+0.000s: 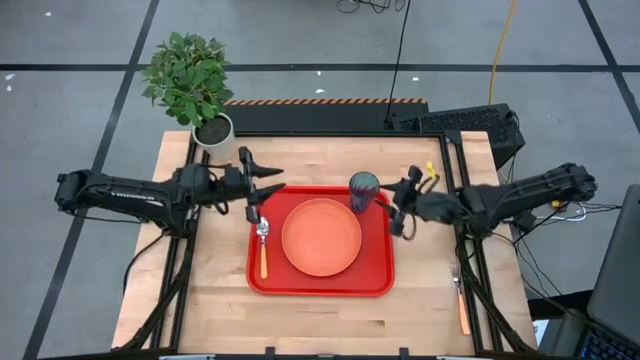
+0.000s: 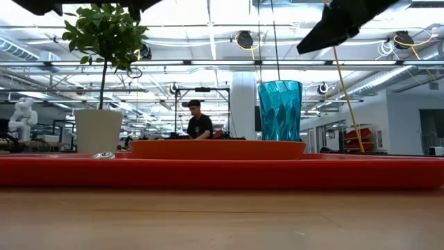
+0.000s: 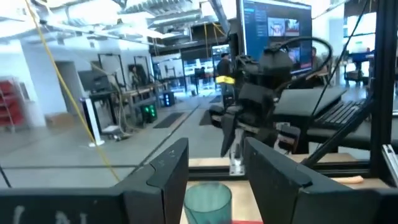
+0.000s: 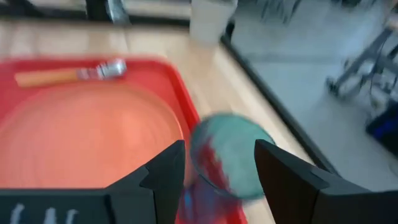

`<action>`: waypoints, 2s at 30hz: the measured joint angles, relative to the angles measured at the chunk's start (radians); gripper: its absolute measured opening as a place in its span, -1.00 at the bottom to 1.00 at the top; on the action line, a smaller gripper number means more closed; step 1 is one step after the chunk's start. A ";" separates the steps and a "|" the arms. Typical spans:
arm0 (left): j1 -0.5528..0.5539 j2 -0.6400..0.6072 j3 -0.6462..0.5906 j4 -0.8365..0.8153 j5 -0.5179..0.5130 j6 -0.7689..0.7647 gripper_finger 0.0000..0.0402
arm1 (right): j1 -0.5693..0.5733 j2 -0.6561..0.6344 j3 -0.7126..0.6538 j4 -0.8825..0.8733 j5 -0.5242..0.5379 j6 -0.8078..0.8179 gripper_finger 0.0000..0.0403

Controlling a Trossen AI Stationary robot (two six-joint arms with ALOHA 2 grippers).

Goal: Pick and place plate/cup/fork/spoon on tray
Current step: Adjust the blue cup on the red tray

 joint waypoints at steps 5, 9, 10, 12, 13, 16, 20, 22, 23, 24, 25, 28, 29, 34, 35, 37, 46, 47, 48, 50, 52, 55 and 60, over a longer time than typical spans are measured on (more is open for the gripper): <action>0.022 0.001 0.008 -0.009 -0.002 0.059 -0.21 | -0.079 0.153 0.252 -0.265 -0.088 -0.055 -0.08; 0.058 0.001 0.008 -0.045 -0.004 0.068 -0.21 | -0.146 0.311 0.438 -0.444 -0.237 -0.106 -0.08; 0.069 0.001 0.008 -0.051 -0.005 0.074 -0.21 | -0.159 0.349 0.479 -0.497 -0.278 -0.115 -0.08; 0.087 0.001 0.008 -0.054 -0.006 0.094 -0.21 | -0.180 0.423 0.549 -0.597 -0.333 -0.131 -0.08; 0.095 0.001 0.008 -0.056 -0.006 0.106 -0.21 | -0.187 0.457 0.578 -0.647 -0.346 -0.138 -0.08; 0.119 0.001 0.008 -0.054 -0.006 0.130 -0.21 | -0.200 0.545 0.648 -0.788 -0.362 -0.148 -0.08; 0.146 0.000 0.008 -0.024 -0.006 0.147 -0.21 | -0.206 0.593 0.684 -0.860 -0.363 -0.133 -0.08; 0.158 -0.008 0.008 0.000 -0.006 0.147 -0.21 | -0.206 0.594 0.684 -0.853 -0.364 -0.130 -0.08; 0.164 -0.012 0.008 0.017 -0.006 0.149 -0.21 | -0.206 0.594 0.684 -0.846 -0.367 -0.127 -0.08; 0.168 -0.018 0.008 0.024 -0.006 0.153 -0.21 | -0.206 0.593 0.684 -0.840 -0.376 -0.123 -0.08; 0.173 -0.025 0.008 0.023 -0.006 0.153 -0.21 | -0.206 0.593 0.684 -0.833 -0.389 -0.121 -0.08; 0.188 -0.041 0.008 0.027 -0.006 0.148 -0.21 | -0.206 0.595 0.685 -0.821 -0.395 -0.123 -0.08; 0.191 -0.048 0.008 0.022 -0.006 0.139 -0.21 | -0.206 0.598 0.685 -0.817 -0.398 -0.125 -0.08; 0.193 -0.061 0.008 -0.023 -0.006 0.114 -0.21 | -0.224 0.618 0.684 -0.808 -0.419 -0.134 -0.08; 0.192 -0.061 0.008 -0.028 -0.005 0.110 -0.21 | -0.227 0.620 0.684 -0.809 -0.419 -0.137 -0.08; 0.192 -0.061 0.008 -0.029 -0.005 0.102 -0.21 | -0.233 0.634 0.683 -0.800 -0.420 -0.145 -0.08; 0.190 -0.061 0.008 -0.044 -0.005 0.092 -0.21 | -0.251 0.649 0.682 -0.791 -0.441 -0.164 -0.17; 0.190 -0.061 0.008 -0.044 -0.005 0.092 -0.21 | -0.250 0.648 0.682 -0.791 -0.440 -0.173 -0.22; 0.190 -0.061 0.008 -0.044 -0.005 0.092 -0.21 | -0.251 0.648 0.682 -0.791 -0.438 -0.179 -0.27; 0.190 -0.061 0.008 -0.044 -0.005 0.092 -0.21 | -0.251 0.648 0.682 -0.791 -0.438 -0.184 -0.39; 0.190 -0.061 0.008 -0.044 -0.005 0.092 -0.21 | -0.251 0.648 0.682 -0.792 -0.438 -0.193 -0.55; 0.190 -0.061 0.008 -0.045 -0.005 0.091 -0.21 | -0.251 0.648 0.682 -0.792 -0.437 -0.202 -0.82; 0.190 -0.061 0.008 -0.046 -0.005 0.090 -0.21 | -0.251 0.648 0.681 -0.795 -0.438 -0.201 -0.96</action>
